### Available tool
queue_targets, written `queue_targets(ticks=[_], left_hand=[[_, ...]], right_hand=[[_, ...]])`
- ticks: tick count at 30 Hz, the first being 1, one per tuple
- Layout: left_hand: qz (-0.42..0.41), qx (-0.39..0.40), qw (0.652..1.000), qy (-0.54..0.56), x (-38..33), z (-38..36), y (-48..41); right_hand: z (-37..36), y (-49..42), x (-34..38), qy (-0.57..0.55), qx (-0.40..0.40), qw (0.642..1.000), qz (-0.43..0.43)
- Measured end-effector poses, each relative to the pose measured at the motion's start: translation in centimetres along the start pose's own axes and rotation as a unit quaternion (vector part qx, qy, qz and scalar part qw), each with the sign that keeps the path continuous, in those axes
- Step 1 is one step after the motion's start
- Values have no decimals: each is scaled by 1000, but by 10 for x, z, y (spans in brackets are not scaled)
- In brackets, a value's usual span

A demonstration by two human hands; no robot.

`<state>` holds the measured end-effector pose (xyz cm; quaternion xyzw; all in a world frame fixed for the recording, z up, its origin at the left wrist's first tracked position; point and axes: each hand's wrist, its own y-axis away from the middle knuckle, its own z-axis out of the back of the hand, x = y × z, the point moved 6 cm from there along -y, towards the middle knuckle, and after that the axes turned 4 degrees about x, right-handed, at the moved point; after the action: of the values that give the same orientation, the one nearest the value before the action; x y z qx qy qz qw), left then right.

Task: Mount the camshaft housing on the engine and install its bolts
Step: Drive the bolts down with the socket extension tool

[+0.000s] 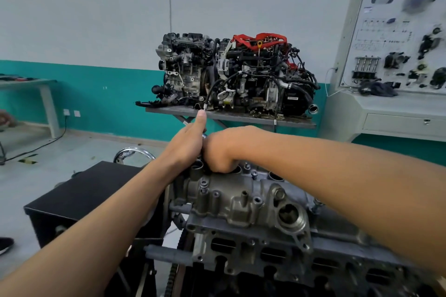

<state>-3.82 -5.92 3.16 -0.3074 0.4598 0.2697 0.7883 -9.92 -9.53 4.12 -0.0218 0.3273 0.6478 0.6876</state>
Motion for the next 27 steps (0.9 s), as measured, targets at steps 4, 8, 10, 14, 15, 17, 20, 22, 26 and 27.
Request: queue_targets(ticks=[4, 8, 10, 14, 15, 17, 20, 22, 26, 27], left_hand=[[-9, 5, 1000, -8, -4, -1, 2], [-10, 10, 1000, -13, -3, -1, 2], [-6, 10, 1000, -10, -2, -1, 2], [-8, 8, 1000, -4, 1, -2, 0], [-11, 6, 1000, -10, 1, -2, -1], [-11, 7, 1000, -16, 2, -2, -3], [1, 13, 1000, -15, 4, -3, -6], [4, 9, 1000, -19, 5, -2, -7], [-8, 12, 999, -40, 5, -3, -10], [-11, 12, 999, -42, 5, -3, -11]], right_hand=[[6, -3, -2, -16, 1, 1000, -19], [3, -4, -8, -63, 13, 998, -16], [0, -2, -7, -49, 7, 999, -14], [-4, 8, -3, -1, -11, 1000, -8], [-4, 8, -4, -4, -21, 1000, -14], [-6, 6, -7, -32, -38, 998, -23], [-3, 8, -11, -86, -67, 994, -22], [0, 9, -16, -105, -88, 990, -19], [-3, 8, -14, -67, -72, 995, -2], [-6, 7, -12, -48, -60, 997, -1]])
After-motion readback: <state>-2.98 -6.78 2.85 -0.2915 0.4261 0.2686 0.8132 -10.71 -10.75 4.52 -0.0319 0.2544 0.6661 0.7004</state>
